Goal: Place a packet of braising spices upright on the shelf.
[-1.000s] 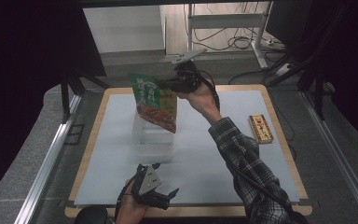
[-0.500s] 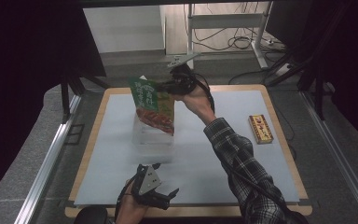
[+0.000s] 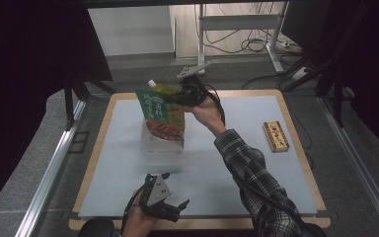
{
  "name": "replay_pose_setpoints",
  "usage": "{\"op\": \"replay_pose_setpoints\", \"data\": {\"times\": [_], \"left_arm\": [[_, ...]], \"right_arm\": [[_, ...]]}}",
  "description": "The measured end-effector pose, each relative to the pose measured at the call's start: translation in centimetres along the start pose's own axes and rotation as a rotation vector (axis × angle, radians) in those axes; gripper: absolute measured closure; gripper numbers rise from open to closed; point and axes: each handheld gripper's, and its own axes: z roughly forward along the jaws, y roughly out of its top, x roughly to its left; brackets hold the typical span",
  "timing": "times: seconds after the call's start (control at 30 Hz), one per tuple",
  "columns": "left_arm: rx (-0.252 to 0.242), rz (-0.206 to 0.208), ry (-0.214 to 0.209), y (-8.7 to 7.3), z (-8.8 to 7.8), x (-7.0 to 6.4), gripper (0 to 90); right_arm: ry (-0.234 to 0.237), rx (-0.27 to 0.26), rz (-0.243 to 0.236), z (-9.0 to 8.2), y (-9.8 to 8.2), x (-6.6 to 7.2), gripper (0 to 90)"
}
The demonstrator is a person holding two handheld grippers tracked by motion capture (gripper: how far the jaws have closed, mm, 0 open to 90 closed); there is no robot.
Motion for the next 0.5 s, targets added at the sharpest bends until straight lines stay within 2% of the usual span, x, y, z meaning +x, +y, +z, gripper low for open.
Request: {"op": "replay_pose_setpoints", "data": {"times": [0.17, 0.33, 0.5], "left_arm": [[0.002, 0.002, -0.003, -0.01, 0.03, -0.02, 0.0], [0.005, 0.004, -0.006, -0.01, 0.09, -0.07, 0.0], [0.008, 0.006, -0.006, -0.02, 0.14, -0.08, 0.0]], "right_arm": [[-0.016, 0.010, -0.015, 0.39, -0.16, 0.30, 89.0], [-0.043, 0.020, -0.003, 0.29, -0.53, -0.13, 88.8], [-0.060, 0.020, -0.013, -0.03, -0.39, -0.30, 86.0]]}}
